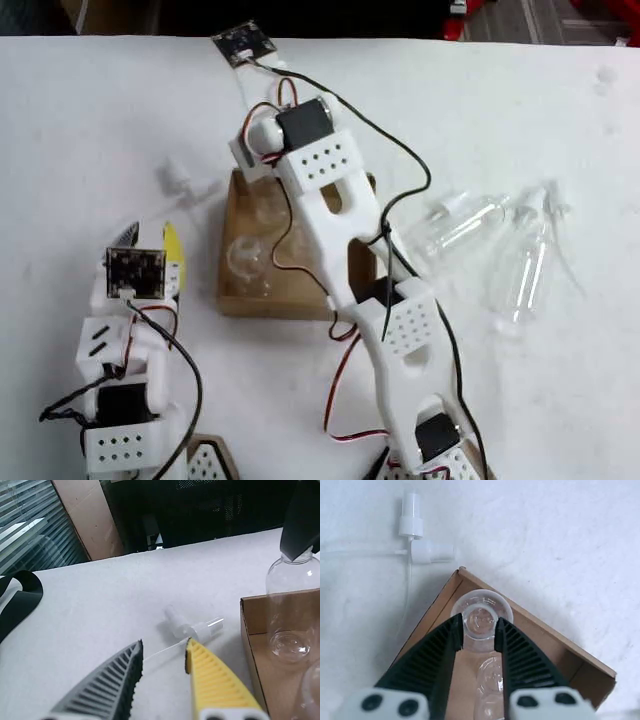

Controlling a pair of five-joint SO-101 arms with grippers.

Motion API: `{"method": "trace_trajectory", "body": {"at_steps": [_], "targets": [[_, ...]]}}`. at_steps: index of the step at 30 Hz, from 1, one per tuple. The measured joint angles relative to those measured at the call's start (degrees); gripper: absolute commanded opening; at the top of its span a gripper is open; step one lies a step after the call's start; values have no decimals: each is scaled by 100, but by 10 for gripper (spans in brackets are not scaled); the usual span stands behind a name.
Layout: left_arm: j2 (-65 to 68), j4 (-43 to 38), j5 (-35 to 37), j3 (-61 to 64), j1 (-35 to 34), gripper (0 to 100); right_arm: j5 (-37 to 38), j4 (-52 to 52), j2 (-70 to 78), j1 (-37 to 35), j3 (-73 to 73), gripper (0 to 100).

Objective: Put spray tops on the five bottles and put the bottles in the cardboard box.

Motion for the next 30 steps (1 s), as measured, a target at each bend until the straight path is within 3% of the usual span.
{"method": "trace_trajectory", "body": {"at_steps": [30], "targets": [[0, 0, 0, 0, 0, 131, -26, -352, 378, -237, -53, 40]]}}
